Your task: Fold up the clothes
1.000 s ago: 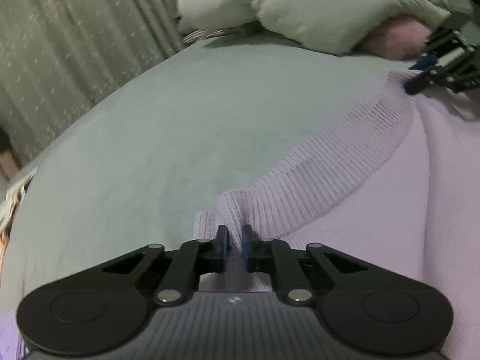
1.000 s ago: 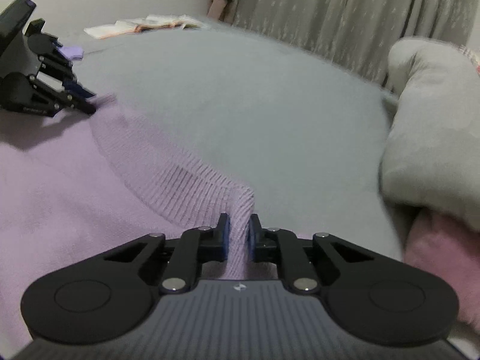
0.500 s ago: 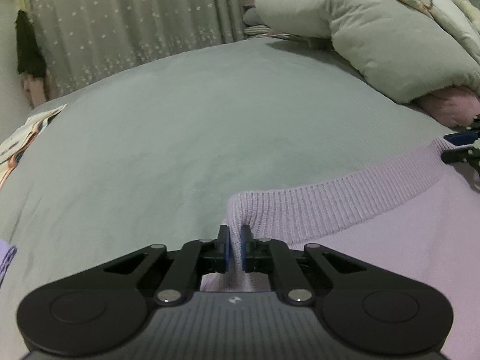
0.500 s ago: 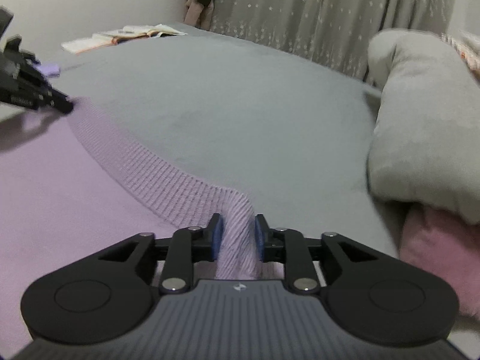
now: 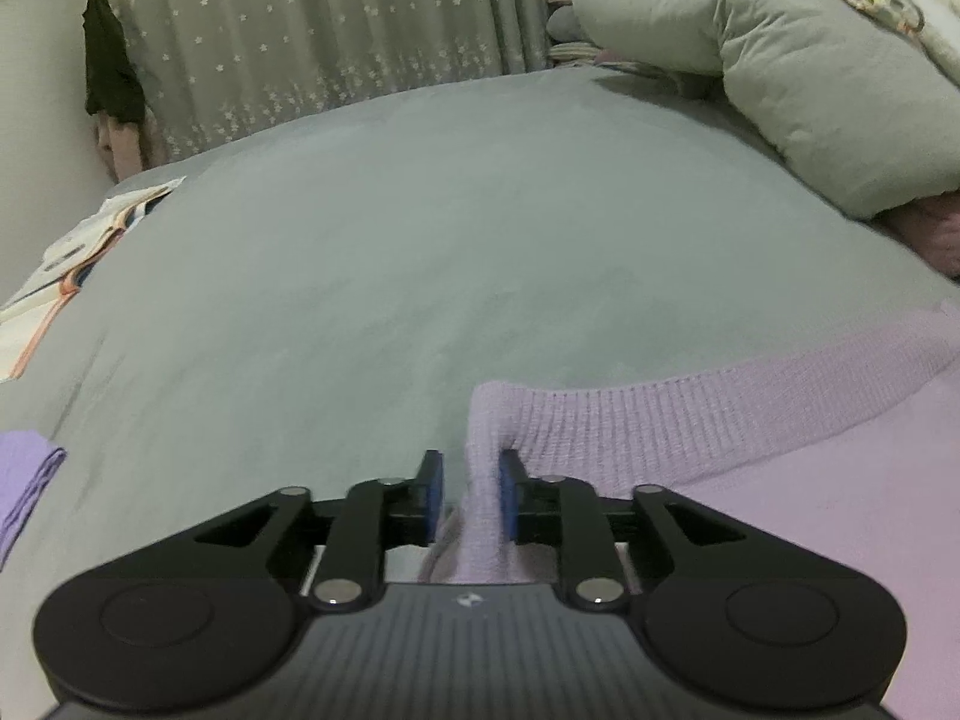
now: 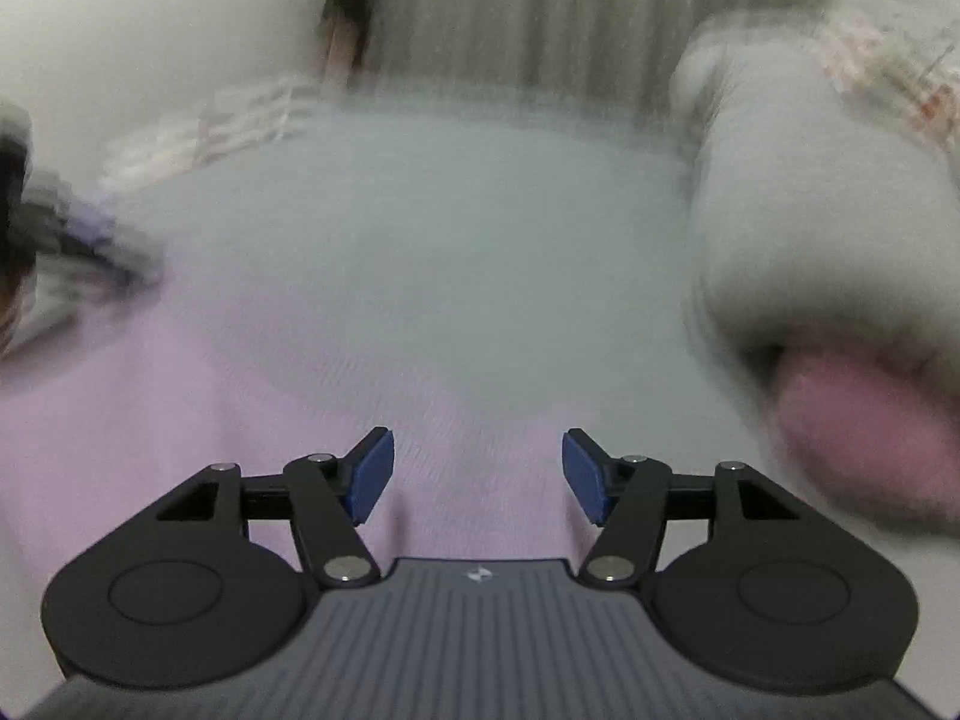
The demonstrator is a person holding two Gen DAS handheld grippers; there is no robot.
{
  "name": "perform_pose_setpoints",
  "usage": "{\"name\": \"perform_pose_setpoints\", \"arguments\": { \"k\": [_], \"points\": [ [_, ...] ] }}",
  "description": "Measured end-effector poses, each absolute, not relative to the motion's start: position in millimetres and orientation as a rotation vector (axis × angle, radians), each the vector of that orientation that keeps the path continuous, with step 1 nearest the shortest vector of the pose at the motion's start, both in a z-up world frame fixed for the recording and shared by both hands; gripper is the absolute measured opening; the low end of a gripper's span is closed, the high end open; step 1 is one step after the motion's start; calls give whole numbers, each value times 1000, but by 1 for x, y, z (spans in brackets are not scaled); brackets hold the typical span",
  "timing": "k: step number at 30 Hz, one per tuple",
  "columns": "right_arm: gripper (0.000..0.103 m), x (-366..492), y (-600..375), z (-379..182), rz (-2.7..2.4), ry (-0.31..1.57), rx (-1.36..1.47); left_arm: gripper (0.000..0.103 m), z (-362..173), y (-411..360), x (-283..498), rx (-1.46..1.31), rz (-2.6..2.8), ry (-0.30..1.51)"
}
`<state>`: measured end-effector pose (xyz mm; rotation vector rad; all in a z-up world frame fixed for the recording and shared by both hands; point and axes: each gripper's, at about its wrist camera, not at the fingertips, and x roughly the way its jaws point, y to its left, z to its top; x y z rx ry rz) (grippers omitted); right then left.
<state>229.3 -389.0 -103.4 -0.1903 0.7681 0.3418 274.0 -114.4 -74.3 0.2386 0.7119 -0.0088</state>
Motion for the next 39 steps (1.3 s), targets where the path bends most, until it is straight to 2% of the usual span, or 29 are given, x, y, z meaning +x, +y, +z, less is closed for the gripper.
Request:
{"name": "perform_pose_setpoints", "arguments": {
  "k": [2, 4, 6, 10, 13, 14, 16, 19, 20, 22, 25, 28, 30, 33, 34, 35, 37, 39],
  "points": [
    [68, 242, -409, -104, 272, 753, -43, 46, -71, -114, 277, 237, 5, 716],
    [68, 240, -409, -97, 232, 724, -57, 54, -51, -103, 268, 187, 34, 695],
    [68, 221, -407, -78, 181, 631, -85, 55, -30, -92, 256, 154, 68, 648],
    [69, 182, -410, -50, 158, 521, -27, 75, 0, -78, 218, 91, 98, 589],
    [70, 145, -402, -32, 218, 479, 20, 76, 11, -80, 185, 40, 44, 554],
    [70, 138, -397, -32, 233, 479, 21, 80, 11, -91, 163, 33, -27, 525],
    [70, 126, -379, -40, 289, 510, 37, 81, 2, -110, 141, 62, -105, 522],
    [71, 134, -359, -74, 240, 627, 53, 81, -51, -151, 130, 192, -67, 625],
    [76, 139, -355, -103, 216, 673, 75, 80, -69, -153, 134, 200, -38, 655],
    [77, 135, -360, -126, 215, 588, 119, 84, -91, -152, 137, 202, -2, 669],
    [77, 143, -358, -100, 179, 673, 94, 85, -86, -147, 137, 181, 10, 672],
    [78, 113, -353, -59, 187, 523, 107, 85, -55, -153, 114, 196, 31, 597],
    [78, 99, -349, -51, 195, 476, 151, 85, -44, -165, 93, 184, -4, 541],
    [80, 96, -325, -64, 208, 483, 181, 85, -62, -189, 92, 143, -25, 576],
    [81, 104, -309, -82, 212, 541, 137, 86, -72, -199, 93, 127, -31, 598],
    [88, 103, -300, -98, 192, 527, 85, 91, -87, -204, 98, 125, -1, 621],
    [89, 103, -281, -128, 152, 499, -13, 103, -101, -198, 102, 81, 46, 574],
    [90, 104, -283, -124, 142, 519, 20, 103, -96, -188, 109, 43, 21, 607]
  ]
}}
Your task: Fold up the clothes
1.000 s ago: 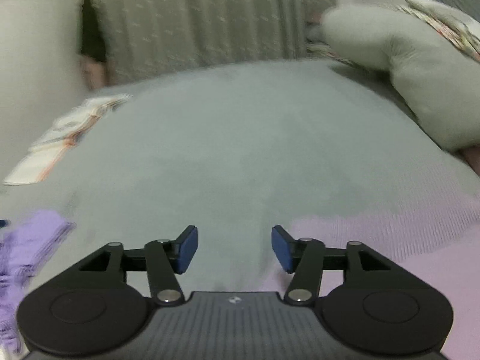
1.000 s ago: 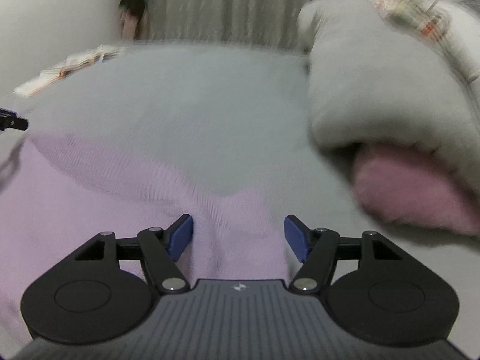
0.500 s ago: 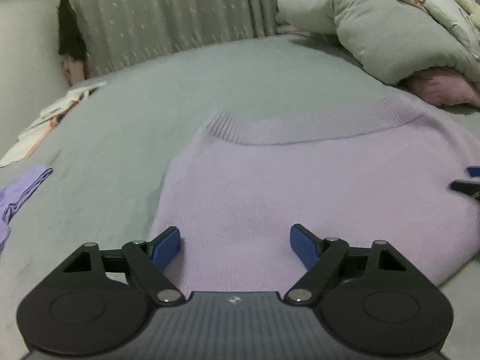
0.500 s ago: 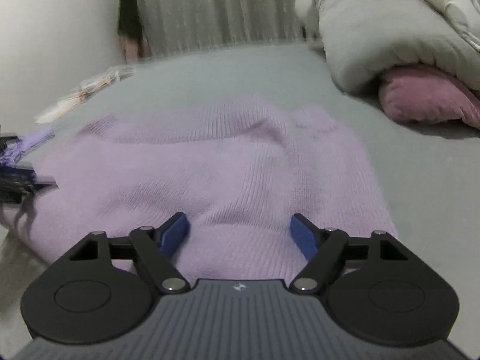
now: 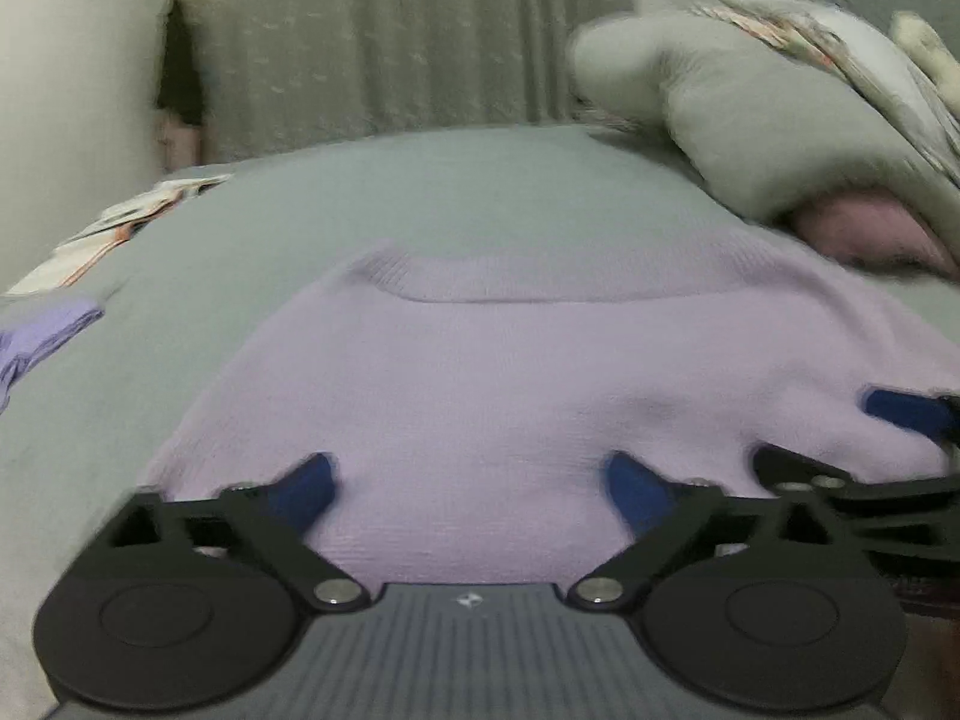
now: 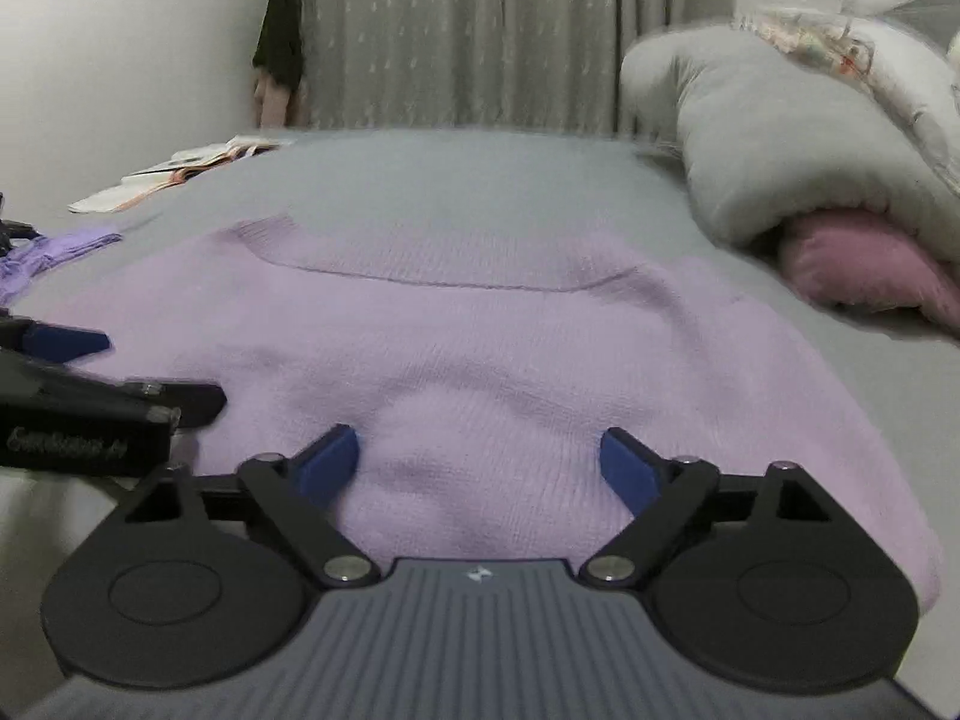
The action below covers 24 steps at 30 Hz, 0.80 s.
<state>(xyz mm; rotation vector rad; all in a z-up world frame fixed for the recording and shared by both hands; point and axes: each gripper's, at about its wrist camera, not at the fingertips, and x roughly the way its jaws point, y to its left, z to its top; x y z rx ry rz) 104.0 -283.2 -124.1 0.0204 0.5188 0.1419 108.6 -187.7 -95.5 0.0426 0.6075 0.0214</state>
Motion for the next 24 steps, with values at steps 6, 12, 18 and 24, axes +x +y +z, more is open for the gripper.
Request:
{"name": "perform_pose_setpoints", "arguments": {
  "k": [6, 12, 18, 24],
  "points": [
    [90, 91, -305, -90, 62, 458, 119, 103, -87, -154, 103, 22, 65, 573],
    [93, 93, -328, -120, 44, 555, 157, 102, -79, -138, 104, 15, -25, 652],
    [93, 33, -332, -69, 124, 600, 161, 102, -56, -124, 34, 26, -45, 667],
    [93, 8, -319, -87, 158, 849, 80, 102, -81, -132, -20, 32, -86, 735]
  ]
}}
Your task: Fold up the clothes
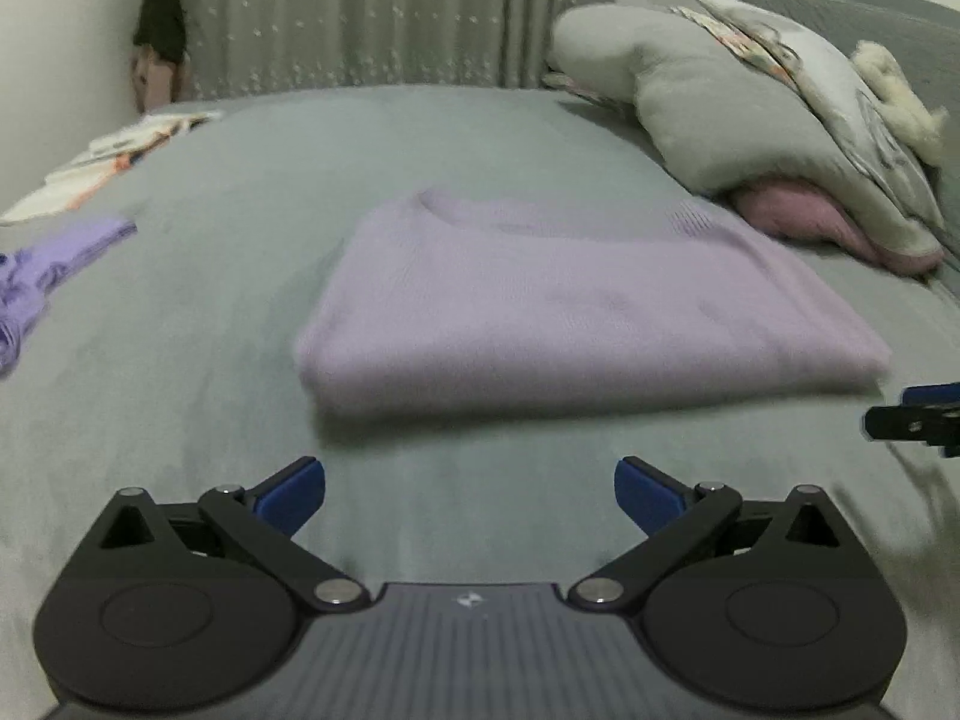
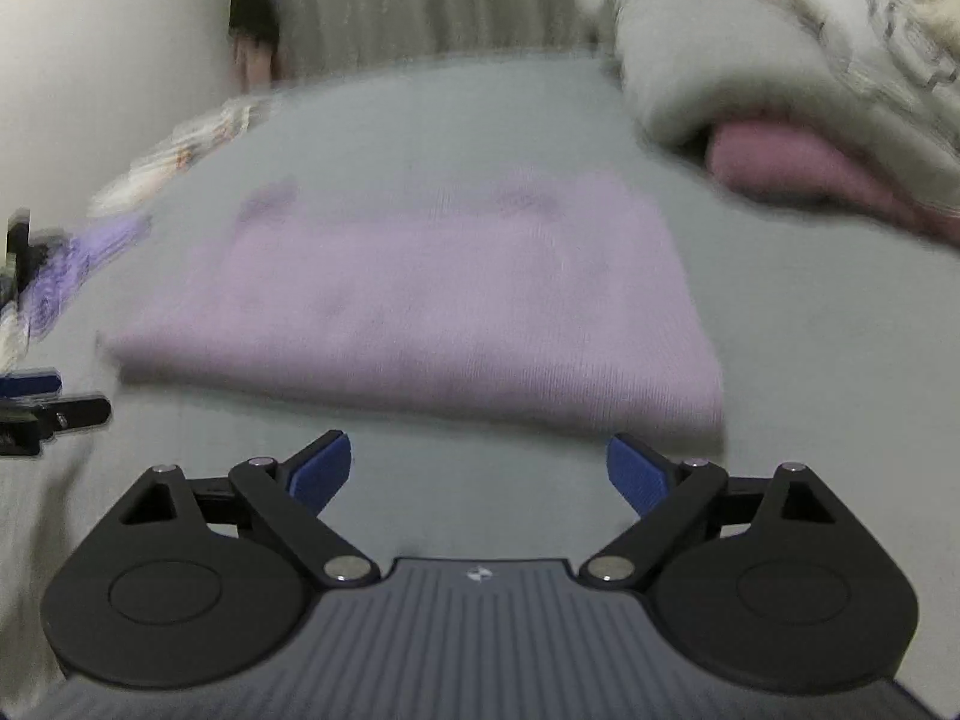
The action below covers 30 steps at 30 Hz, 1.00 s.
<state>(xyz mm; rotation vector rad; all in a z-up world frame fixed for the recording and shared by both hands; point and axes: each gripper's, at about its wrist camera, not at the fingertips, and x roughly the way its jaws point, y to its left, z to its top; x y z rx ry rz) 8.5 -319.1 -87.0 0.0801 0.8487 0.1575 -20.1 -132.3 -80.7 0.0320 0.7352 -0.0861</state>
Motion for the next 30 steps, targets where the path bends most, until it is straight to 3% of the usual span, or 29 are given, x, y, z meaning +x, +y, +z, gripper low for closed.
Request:
{"name": "perform_pose_setpoints", "arguments": {
  "k": [5, 11, 18, 22, 30],
  "points": [
    [93, -2, -312, -118, 104, 847, 62, 102, -111, -140, -15, 77, -10, 804],
    [93, 8, -280, -110, 103, 816, -147, 102, -111, -151, -15, 122, 0, 780],
    [94, 10, -293, -120, 76, 789, 20, 102, -116, -148, -11, 71, -16, 796],
    [103, 10, -289, -128, 51, 752, 71, 103, -117, -150, -13, 81, -17, 783],
    [103, 6, -278, -140, 4, 681, 51, 103, -117, -148, -15, 67, -39, 777]
  ]
}}
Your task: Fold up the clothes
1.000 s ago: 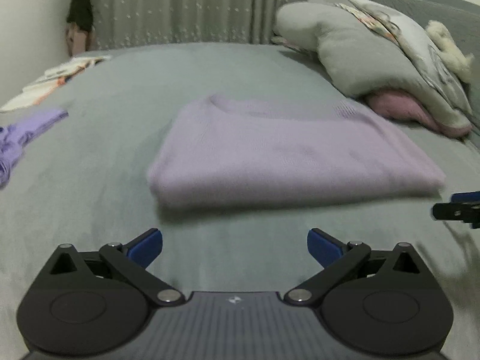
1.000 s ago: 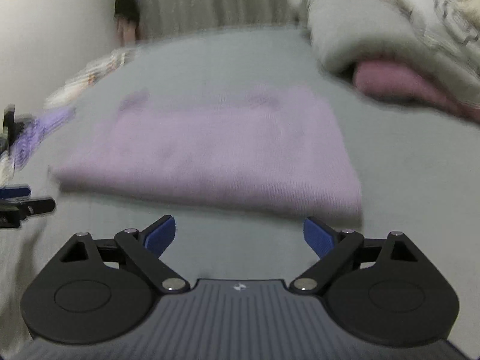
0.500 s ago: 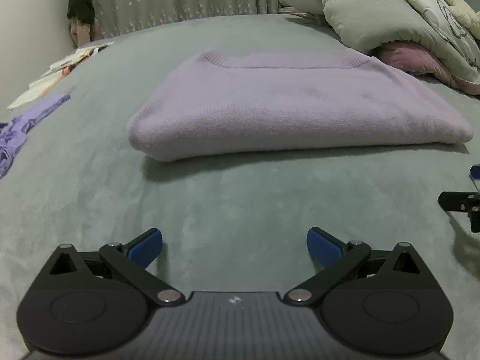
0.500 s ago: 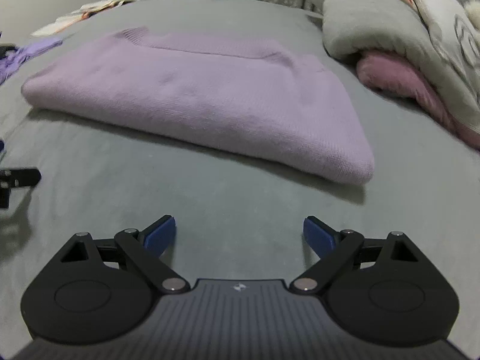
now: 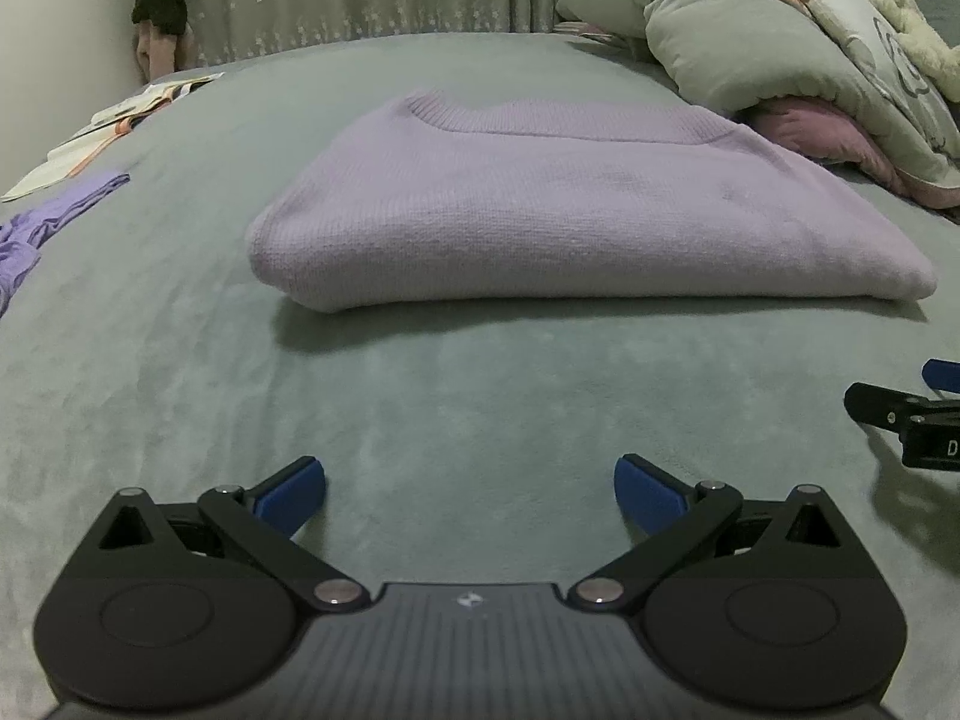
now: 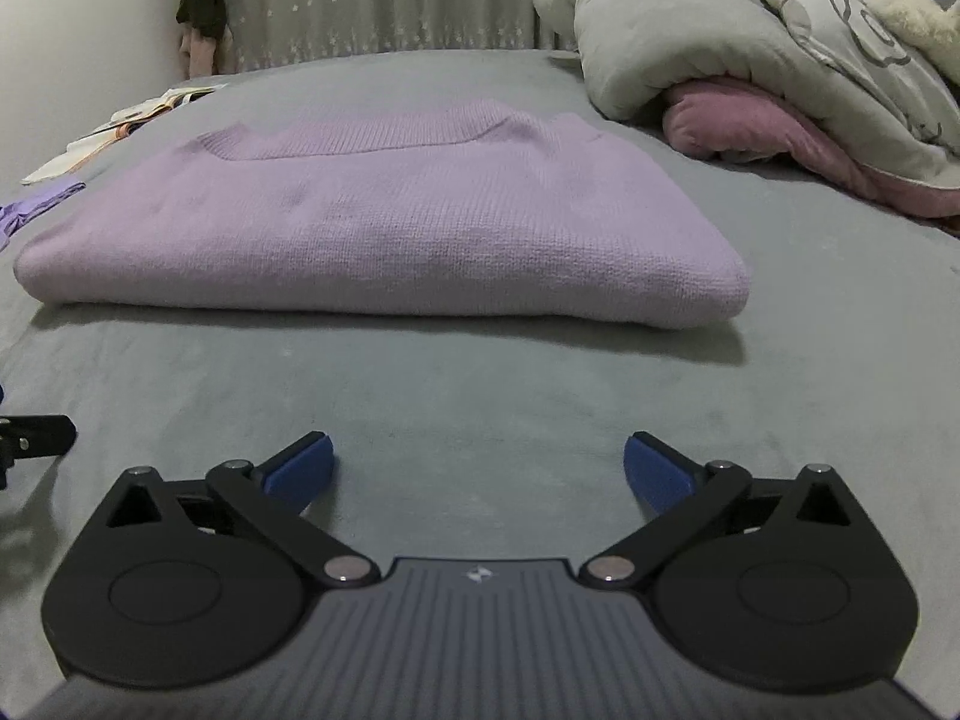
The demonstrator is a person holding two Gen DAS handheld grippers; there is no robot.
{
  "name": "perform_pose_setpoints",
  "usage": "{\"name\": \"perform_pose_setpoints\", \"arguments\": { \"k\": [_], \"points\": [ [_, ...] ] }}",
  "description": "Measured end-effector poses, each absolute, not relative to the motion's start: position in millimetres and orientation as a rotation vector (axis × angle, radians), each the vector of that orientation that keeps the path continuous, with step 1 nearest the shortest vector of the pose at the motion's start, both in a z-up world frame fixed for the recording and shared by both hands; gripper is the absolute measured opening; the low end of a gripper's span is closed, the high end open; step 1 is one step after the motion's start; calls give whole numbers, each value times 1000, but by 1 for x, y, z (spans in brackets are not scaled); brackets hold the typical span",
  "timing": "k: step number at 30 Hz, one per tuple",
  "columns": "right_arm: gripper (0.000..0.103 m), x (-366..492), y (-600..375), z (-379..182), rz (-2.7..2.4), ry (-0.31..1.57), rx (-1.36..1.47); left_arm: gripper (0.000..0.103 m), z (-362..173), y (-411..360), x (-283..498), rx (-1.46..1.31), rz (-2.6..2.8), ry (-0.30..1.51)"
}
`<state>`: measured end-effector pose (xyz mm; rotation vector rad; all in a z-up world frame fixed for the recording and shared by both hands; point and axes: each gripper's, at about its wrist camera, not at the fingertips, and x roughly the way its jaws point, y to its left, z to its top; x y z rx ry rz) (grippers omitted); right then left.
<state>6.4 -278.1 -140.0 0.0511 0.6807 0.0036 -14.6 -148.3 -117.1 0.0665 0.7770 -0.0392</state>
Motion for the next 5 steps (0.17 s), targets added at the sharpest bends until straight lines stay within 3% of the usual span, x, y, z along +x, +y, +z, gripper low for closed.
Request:
{"name": "perform_pose_setpoints", "arguments": {
  "k": [5],
  "points": [
    [103, 8, -280, -140, 4, 680, 55, 103, -117, -150, -15, 69, -36, 773]
  ]
}}
